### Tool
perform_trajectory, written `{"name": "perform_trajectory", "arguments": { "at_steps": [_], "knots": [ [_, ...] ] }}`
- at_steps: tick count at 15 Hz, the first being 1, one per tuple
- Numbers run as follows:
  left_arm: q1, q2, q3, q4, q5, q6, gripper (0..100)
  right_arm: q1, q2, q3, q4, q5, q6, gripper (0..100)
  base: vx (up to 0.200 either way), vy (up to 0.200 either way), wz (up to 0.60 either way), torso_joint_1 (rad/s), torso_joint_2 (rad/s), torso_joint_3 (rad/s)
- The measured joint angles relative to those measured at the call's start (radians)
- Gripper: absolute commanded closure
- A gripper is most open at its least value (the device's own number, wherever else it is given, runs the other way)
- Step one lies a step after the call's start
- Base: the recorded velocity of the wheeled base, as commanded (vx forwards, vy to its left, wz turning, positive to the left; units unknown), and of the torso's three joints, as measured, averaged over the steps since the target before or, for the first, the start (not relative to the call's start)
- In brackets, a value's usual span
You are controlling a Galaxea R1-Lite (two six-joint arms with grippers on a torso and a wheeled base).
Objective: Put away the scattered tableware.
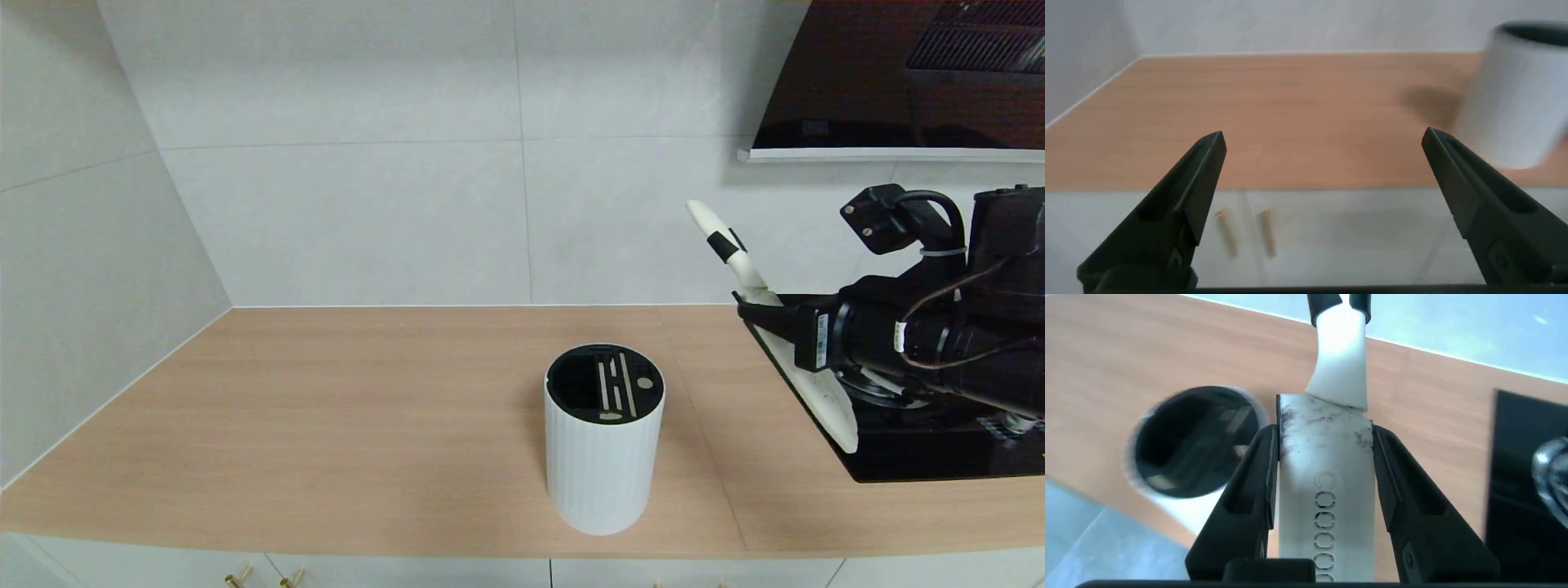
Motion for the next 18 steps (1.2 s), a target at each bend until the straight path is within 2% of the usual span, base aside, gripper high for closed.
{"name": "perform_trajectory", "arguments": {
  "at_steps": [3,6,8,9,10,11,12,14,15,16,18],
  "knots": [
    [-0.014,0.119,-0.189,0.050,-0.147,-0.016,0,0.047,-0.008,0.005,-0.003,0.000,0.001,100,0.000,0.000,0.00,0.000,0.00,0.000],
    [-0.021,0.394,-0.352,0.048,-0.285,-0.020,0,0.090,-0.013,0.012,-0.006,-0.001,0.005,100,0.000,0.000,0.00,0.000,0.00,0.000],
    [-0.040,0.617,-0.441,-0.010,-0.359,-0.033,0,0.105,-0.015,0.016,-0.008,0.000,0.005,100,0.000,0.000,0.00,0.000,0.00,0.000],
    [-0.062,0.727,-0.470,-0.075,-0.378,-0.054,0,0.113,-0.015,0.019,-0.009,0.000,0.005,100,0.000,0.000,0.00,0.000,0.00,0.000],
    [-0.099,0.847,-0.493,-0.163,-0.392,-0.097,0,0.124,-0.015,0.020,-0.010,0.000,0.006,100,0.000,0.000,0.00,0.000,0.00,0.000],
    [-0.138,0.947,-0.506,-0.266,-0.394,-0.155,0,0.141,-0.015,0.021,-0.011,0.000,0.009,100,0.000,0.000,0.00,0.000,0.00,0.000],
    [-0.191,1.063,-0.519,-0.412,-0.374,-0.248,0,0.166,-0.015,0.023,-0.011,-0.007,0.011,100,0.000,0.000,0.00,0.000,0.00,0.000],
    [-0.305,1.268,-0.531,-0.738,-0.289,-0.439,0,0.208,-0.013,0.027,-0.011,-0.037,0.014,100,0.000,0.000,0.00,0.000,0.00,0.000],
    [-0.353,1.352,-0.533,-0.843,-0.247,-0.510,0,0.223,-0.010,0.027,-0.016,-0.047,0.014,100,0.000,0.000,0.00,0.000,0.00,0.000],
    [-0.396,1.429,-0.533,-0.913,-0.214,-0.567,0,0.236,-0.006,0.028,-0.030,-0.052,0.016,100,0.000,0.000,0.00,0.000,0.00,0.000],
    [-0.459,1.526,-0.543,-0.953,-0.190,-0.643,0,0.265,0.008,0.029,-0.064,-0.073,0.031,100,0.000,0.000,0.00,0.000,0.00,0.000]
  ]
}}
